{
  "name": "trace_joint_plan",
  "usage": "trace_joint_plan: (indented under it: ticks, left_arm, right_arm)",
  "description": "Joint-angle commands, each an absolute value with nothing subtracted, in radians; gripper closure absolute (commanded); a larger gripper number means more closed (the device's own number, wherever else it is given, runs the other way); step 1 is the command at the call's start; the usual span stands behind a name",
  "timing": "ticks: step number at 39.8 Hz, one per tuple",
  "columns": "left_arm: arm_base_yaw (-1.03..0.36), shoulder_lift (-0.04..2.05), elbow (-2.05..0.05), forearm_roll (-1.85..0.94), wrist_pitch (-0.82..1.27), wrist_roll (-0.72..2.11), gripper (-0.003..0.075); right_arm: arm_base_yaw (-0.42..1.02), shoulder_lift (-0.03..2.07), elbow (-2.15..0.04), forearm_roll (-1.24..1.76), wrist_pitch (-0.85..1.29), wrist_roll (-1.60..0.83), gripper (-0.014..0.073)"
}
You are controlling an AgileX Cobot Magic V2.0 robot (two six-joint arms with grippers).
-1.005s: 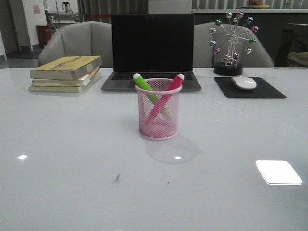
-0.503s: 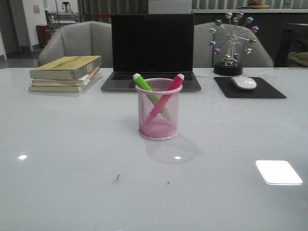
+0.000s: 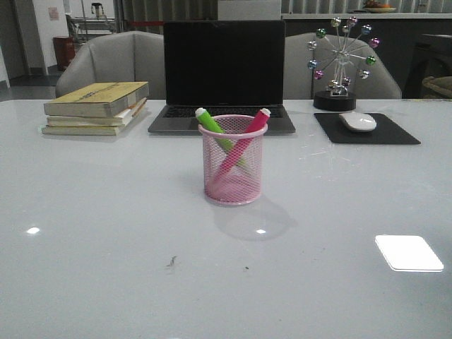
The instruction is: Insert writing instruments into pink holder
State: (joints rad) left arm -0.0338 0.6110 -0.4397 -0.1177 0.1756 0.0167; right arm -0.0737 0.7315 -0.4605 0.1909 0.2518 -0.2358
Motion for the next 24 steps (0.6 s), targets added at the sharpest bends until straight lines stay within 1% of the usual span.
trace_joint_plan:
  ticks: [1, 6, 24]
  left_arm:
    - [-0.031, 0.614, -0.470, -0.126, 0.091, 0.013, 0.0379]
    - [-0.031, 0.614, -0.470, -0.126, 0.091, 0.013, 0.0379]
    - [-0.031, 0.614, -0.470, -0.126, 0.091, 0.013, 0.0379]
  right_arm:
    - [-0.077, 0.723, -0.490, 0.186, 0.172, -0.245, 0.0470]
    - [-0.077, 0.723, -0.490, 0.186, 0.173, -0.245, 0.0574]
    - [-0.073, 0.637, -0.490, 0.187, 0.181, -0.245, 0.0569]
